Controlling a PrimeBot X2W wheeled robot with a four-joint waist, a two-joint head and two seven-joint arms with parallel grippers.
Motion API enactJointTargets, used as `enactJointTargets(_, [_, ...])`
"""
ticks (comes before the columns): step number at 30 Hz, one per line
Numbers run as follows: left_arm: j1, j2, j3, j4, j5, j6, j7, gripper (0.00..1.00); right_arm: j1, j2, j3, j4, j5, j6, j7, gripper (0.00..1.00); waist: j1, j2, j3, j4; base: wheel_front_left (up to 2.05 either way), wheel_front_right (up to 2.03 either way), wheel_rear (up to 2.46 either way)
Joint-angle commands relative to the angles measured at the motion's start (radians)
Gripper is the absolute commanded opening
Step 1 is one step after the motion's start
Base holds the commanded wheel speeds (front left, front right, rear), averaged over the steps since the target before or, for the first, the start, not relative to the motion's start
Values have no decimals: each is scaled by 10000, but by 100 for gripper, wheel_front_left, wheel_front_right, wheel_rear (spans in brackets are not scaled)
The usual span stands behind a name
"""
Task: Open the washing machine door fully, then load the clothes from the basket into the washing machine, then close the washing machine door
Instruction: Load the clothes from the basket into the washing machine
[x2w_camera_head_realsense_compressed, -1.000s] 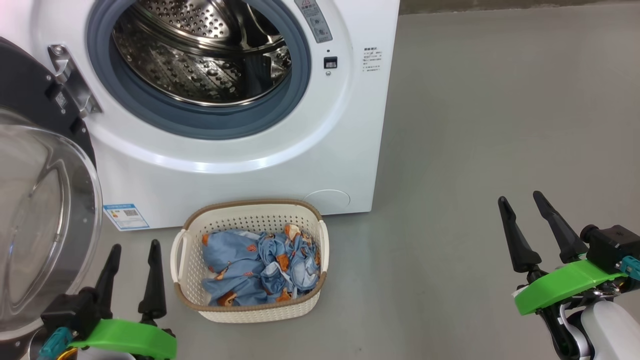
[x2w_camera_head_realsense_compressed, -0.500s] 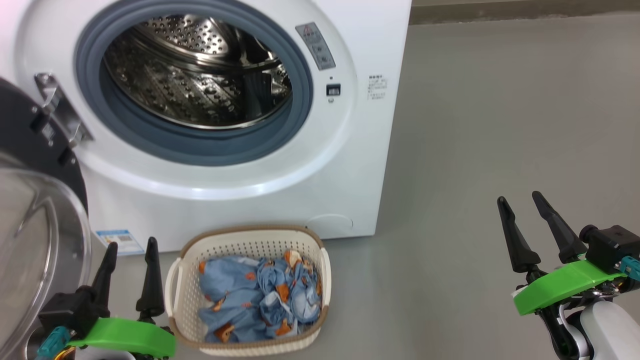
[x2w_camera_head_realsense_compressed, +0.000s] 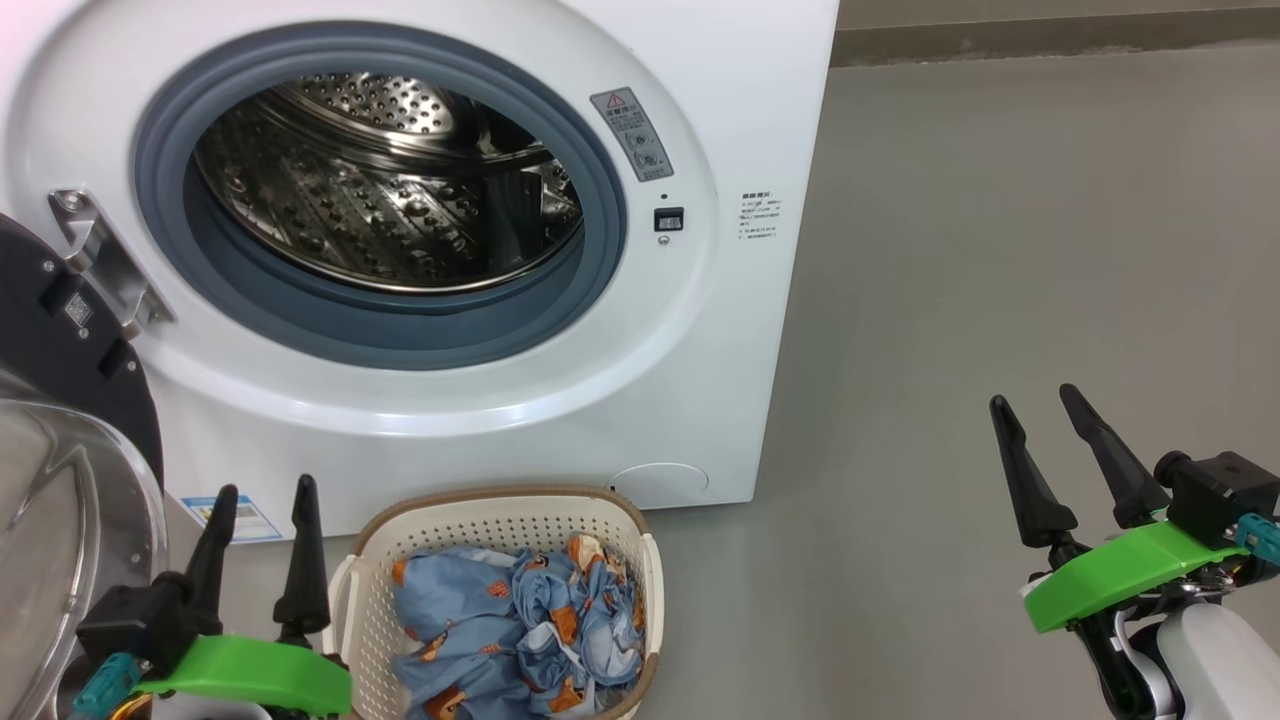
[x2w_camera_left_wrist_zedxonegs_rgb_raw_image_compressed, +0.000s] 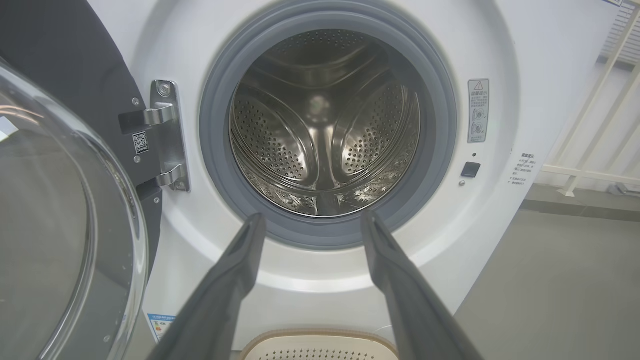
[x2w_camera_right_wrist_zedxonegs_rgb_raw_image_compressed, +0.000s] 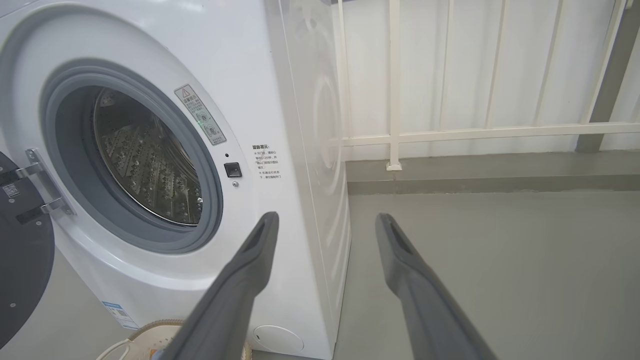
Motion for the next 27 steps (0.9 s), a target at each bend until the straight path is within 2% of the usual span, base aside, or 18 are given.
enactJointTargets(1, [-287,290,310,-286,-55,-23,-71,100,-144,-128,189,-194,2,46,-120,100,0,0,-1,-1,0,0,0])
enactJointTargets(27, [-359,402,160,-212,-158,72,-44,100,-140,-126,208,-216,-23,46,-120,100,0,0,48,34,0,0,0])
